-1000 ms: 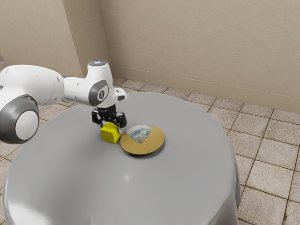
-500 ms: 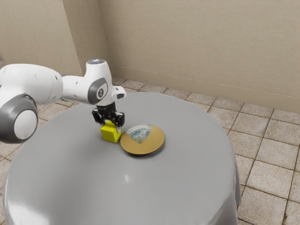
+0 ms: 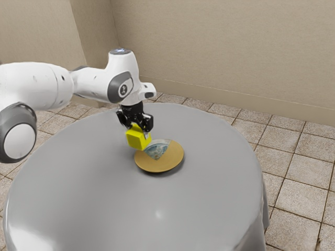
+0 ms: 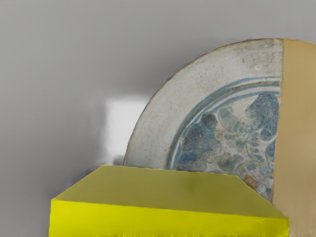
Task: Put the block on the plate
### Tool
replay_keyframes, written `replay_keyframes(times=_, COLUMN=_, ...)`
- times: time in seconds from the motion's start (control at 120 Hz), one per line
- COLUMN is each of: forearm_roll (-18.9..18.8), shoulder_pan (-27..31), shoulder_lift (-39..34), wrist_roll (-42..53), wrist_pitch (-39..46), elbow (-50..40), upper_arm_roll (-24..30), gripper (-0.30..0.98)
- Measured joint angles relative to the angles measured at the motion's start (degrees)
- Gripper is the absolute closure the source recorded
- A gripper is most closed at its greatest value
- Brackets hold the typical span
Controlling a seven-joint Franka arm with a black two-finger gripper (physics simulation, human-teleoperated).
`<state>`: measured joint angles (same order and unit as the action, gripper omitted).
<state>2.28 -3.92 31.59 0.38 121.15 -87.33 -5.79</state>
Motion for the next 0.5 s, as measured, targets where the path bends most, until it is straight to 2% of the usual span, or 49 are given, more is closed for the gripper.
replay_keyframes(times=0.167, forearm_roll=0.36, shoulder_pan=-2.93, shoulder_lift=3.36, wrist_roll=0.24, wrist_pitch=-0.77, elbow=3.67, upper_arm_roll=1.06, gripper=0.31)
replay_keyframes(times=0.4, forearm_roll=1.3, shoulder_pan=-3.45, shoulder_lift=5.55, wrist_roll=0.38, wrist_pitch=-1.2, elbow=5.0, upper_arm_roll=1.93, gripper=0.31)
replay_keyframes(times=0.5, forearm_roll=1.79, shoulder_pan=-3.46, shoulder_lift=5.56, wrist_roll=0.55, wrist_pitch=-1.36, elbow=4.74, upper_arm_roll=1.93, gripper=0.22)
